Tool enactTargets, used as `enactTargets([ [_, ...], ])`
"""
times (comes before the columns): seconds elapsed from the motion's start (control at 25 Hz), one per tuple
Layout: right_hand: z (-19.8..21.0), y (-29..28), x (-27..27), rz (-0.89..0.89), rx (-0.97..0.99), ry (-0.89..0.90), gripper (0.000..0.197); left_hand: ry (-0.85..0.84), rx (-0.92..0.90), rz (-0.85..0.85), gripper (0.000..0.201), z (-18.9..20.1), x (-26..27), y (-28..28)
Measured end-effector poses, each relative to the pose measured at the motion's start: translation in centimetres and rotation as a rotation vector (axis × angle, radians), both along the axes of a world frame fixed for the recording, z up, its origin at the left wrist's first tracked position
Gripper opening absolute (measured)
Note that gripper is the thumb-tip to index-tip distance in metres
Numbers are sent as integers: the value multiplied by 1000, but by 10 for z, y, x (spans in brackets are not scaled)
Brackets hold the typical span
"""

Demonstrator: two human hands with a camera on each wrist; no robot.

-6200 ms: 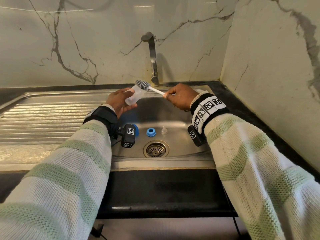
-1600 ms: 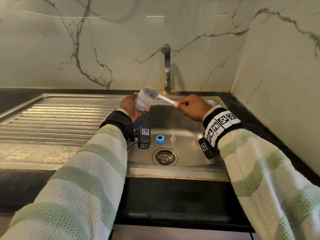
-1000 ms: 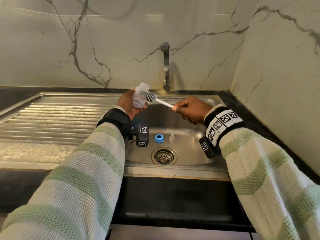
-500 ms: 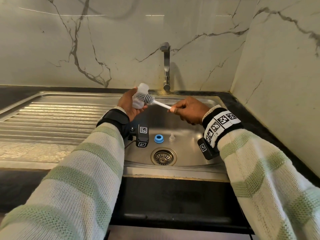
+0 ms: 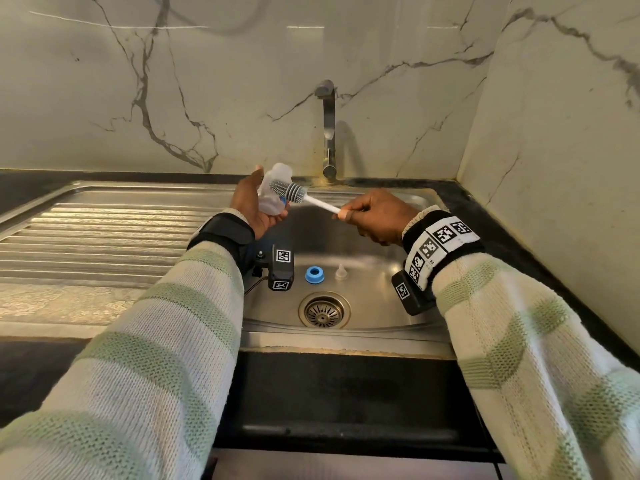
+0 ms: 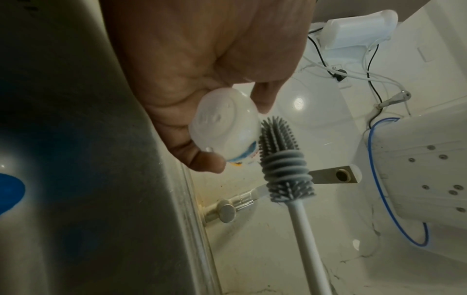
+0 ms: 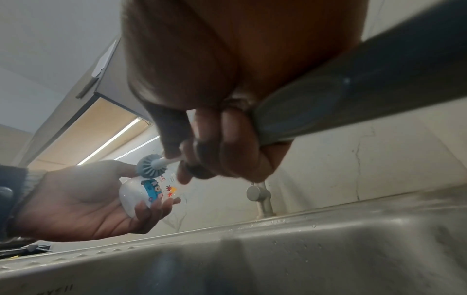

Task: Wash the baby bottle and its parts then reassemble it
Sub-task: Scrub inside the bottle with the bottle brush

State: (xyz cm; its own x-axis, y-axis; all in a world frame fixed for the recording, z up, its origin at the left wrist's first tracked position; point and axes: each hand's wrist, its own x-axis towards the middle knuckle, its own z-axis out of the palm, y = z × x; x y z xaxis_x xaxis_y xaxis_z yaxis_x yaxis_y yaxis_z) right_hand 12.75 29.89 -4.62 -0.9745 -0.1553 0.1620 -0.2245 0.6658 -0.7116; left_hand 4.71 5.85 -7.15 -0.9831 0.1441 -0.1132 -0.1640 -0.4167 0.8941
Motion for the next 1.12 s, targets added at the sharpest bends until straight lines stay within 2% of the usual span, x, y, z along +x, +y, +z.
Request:
enactTargets([
  [0.08,-1,2,0,-45,38,71,24,8,-6,-43,51,2,2,1],
  [0.16,0,2,1,-17,-3,21,23,30,-14,-45,53,1,3,3],
  [0.24,-1,-1,1,30,-11,-25,23,41,-36,-12,51,-1,2,1],
  [0.36,-1,0,1,-43,33,69,24,21,-39,21,54,-2,-1,0],
  [0.48,-1,-1,2,29,-15,-33,23,-6,-51,62,54,-4,-2,0],
  [0.56,-2,0,2,-25,38,34,24,-20,-34,63,53,-4,-2,1],
  [0.68,-1,-1,2,14,-16,-45,22,-2,-31,89,50,-6,-3,2],
  [0.76,-2,-2,2,5,21,-5,23,0,-41,109,51,-6,-4,2],
  [0.84,-2,0,1,-44,30,58,25,-17,-38,85,55,-6,-4,2],
  [0.96,-1,-2,2,33,-16,-53,23,-18,-29,59,57,-6,-2,2],
  [1.08,-2,0,1,-31,27,37,25,-5,-20,5,58,-2,0,0],
  [1.12,-1,0,1,-12,-6,8,23,6,-24,1,59,-2,1,0],
])
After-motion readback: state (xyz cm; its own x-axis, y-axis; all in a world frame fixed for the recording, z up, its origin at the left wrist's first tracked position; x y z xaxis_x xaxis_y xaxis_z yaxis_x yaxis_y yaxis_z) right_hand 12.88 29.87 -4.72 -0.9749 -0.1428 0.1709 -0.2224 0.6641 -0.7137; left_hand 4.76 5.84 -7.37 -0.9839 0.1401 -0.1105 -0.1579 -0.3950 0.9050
